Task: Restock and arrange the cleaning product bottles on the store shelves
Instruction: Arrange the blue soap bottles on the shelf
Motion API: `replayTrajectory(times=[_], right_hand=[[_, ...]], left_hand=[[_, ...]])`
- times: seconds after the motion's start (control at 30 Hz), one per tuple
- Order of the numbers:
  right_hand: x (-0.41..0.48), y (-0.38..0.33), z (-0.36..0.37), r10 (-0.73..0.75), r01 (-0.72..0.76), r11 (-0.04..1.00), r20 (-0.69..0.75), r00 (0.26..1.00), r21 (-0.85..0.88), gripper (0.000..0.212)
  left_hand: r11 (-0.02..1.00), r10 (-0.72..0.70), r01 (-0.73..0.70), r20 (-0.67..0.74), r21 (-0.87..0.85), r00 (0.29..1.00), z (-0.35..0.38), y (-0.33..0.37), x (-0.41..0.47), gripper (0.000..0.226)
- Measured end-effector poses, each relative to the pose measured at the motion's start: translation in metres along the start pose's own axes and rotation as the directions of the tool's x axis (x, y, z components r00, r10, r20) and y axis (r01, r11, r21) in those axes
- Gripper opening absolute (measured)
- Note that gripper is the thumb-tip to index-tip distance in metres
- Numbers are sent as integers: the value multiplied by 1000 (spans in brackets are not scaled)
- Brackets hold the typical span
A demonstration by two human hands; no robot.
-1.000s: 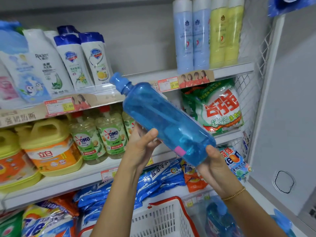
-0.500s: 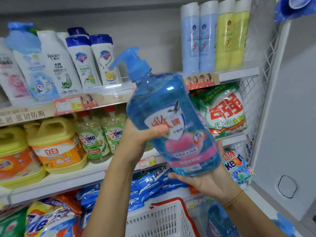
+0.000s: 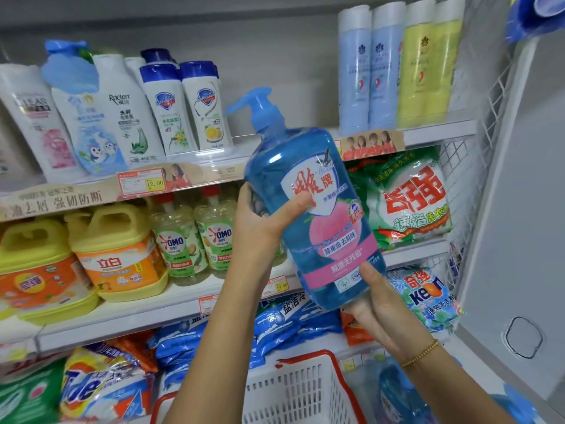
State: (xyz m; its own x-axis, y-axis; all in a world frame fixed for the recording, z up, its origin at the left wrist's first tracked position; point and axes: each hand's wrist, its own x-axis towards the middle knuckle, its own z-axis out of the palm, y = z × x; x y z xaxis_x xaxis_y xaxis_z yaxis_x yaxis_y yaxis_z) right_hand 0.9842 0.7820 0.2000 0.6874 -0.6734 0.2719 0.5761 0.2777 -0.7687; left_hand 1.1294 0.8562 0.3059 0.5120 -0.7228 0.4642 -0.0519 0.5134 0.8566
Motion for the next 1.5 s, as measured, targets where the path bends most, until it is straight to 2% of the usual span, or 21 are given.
replayTrajectory(times=[0.1, 0.2, 0.37, 0.5, 0.6, 0.77, 0.87, 0.9, 1.03, 1.17, 1.23, 1.33, 1.4, 1.5], right_hand=[[-5, -7, 14, -32, 30, 999, 57, 998, 27, 75], [-8, -13, 26, -34, 32, 999, 54, 998, 33, 58], [-6, -18, 31, 10, -10, 1000, 66, 998, -5, 70], [-4, -36, 38, 57, -45, 991, 90, 994, -128, 84], [-5, -50, 44, 43, -28, 977, 65, 997, -213, 85], [-9, -67, 42, 77, -54, 929, 47, 996, -366, 84], [-13, -76, 36, 137, -106, 918, 57, 989, -383, 79], [-13, -77, 34, 152, -121, 913, 50, 987, -390, 75], [-12, -58, 14, 158, -144, 882, -7, 987, -449, 64], [-19, -41, -23, 155, -153, 854, -38, 987, -498, 62], [-23, -37, -41, 130, -146, 796, -69, 989, -587, 68], [-21, -28, -66, 128, -158, 779, -93, 987, -606, 68], [-14, -22, -80, 134, -172, 805, -108, 985, -568, 62], [9, -20, -100, 120, -172, 798, -127, 985, -578, 71]], left_hand=[[997, 47, -52, 76, 55, 996, 2, -3, -12, 88], [996, -22, 11, 133, 85, 991, 7, -11, -32, 94], [991, -121, 118, 43, 66, 992, 12, 3, -27, 72], [953, -282, 291, 107, -82, 953, 11, 24, -7, 52], [899, -381, 409, 176, -160, 908, 11, 37, -1, 50], [865, -424, 446, 138, -231, 895, 8, 35, -1, 32], [851, -431, 461, 168, -253, 887, 6, 21, -1, 28], [852, -421, 460, 195, -249, 886, 5, 15, 0, 33], [872, -387, 460, 340, -169, 857, -2, -16, 2, 90], [878, -448, 478, 331, -10, 830, -4, -41, 6, 108], [879, -469, 474, 272, 53, 840, 3, -56, 2, 103], [893, -448, 446, 170, 56, 878, 17, -80, -7, 72], [933, -359, 349, 142, 90, 922, 24, -97, -8, 72], [943, -189, 133, 162, 304, 969, 32, -111, 4, 75]])
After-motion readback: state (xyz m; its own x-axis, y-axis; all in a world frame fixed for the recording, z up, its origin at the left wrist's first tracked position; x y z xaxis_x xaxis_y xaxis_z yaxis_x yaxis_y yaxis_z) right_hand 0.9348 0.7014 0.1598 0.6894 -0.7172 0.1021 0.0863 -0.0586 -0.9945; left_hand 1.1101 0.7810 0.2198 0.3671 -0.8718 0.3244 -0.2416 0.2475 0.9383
